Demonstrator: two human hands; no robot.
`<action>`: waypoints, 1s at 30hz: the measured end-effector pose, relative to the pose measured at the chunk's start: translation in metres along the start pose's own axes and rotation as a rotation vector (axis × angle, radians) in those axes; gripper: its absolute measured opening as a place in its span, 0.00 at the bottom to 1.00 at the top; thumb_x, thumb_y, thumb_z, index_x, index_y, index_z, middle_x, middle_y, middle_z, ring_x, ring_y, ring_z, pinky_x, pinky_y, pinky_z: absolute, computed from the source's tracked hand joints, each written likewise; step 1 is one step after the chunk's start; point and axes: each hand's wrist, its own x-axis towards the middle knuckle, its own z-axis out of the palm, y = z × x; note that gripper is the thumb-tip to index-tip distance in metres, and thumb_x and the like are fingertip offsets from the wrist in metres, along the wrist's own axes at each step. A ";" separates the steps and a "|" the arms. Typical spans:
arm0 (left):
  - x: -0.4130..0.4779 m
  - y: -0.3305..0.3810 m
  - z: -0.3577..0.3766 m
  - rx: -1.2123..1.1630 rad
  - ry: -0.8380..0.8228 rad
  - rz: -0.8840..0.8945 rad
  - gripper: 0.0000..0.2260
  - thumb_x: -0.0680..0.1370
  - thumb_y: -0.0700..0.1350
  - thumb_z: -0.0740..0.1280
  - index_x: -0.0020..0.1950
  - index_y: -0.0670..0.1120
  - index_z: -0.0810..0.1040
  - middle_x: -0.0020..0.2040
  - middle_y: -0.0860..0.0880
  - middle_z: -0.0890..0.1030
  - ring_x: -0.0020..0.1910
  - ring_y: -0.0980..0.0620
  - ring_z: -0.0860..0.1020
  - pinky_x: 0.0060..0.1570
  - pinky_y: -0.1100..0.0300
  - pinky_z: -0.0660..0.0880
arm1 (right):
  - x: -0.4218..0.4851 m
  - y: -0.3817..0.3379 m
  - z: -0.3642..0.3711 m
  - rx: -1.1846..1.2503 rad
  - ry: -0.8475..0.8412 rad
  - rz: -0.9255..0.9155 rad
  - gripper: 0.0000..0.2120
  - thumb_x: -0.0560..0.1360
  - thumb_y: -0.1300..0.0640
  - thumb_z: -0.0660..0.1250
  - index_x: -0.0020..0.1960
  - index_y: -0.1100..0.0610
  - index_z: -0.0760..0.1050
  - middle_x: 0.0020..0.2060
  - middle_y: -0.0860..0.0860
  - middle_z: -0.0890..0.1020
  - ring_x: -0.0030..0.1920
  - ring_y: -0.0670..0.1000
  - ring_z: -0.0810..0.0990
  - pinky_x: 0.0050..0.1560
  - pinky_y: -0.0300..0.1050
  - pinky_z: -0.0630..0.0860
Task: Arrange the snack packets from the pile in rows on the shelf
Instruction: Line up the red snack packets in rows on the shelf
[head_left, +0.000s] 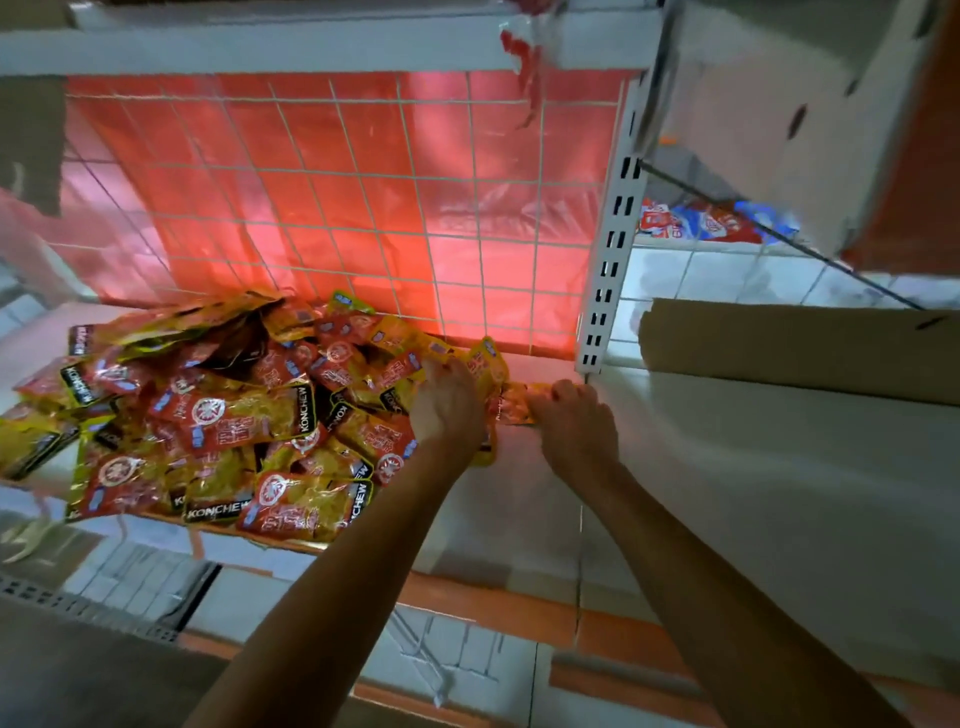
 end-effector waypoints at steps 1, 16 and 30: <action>-0.002 0.002 0.000 -0.004 0.005 0.032 0.17 0.80 0.43 0.60 0.67 0.40 0.66 0.69 0.39 0.66 0.58 0.39 0.76 0.53 0.50 0.74 | -0.004 0.002 -0.001 0.033 -0.007 0.018 0.18 0.80 0.59 0.55 0.68 0.47 0.70 0.63 0.55 0.70 0.64 0.60 0.68 0.57 0.51 0.72; -0.034 0.065 0.014 -0.327 -0.020 0.028 0.12 0.80 0.48 0.61 0.59 0.41 0.68 0.52 0.39 0.80 0.52 0.37 0.78 0.41 0.54 0.66 | -0.024 0.018 0.003 0.131 0.028 0.348 0.29 0.71 0.39 0.64 0.65 0.55 0.68 0.62 0.53 0.74 0.62 0.56 0.70 0.54 0.53 0.67; -0.056 0.123 0.039 -0.617 -0.156 -0.030 0.12 0.79 0.47 0.63 0.59 0.43 0.77 0.54 0.44 0.81 0.55 0.44 0.78 0.51 0.56 0.71 | -0.054 0.115 -0.024 0.100 0.001 0.439 0.27 0.70 0.35 0.65 0.65 0.45 0.70 0.59 0.56 0.74 0.60 0.59 0.70 0.54 0.52 0.68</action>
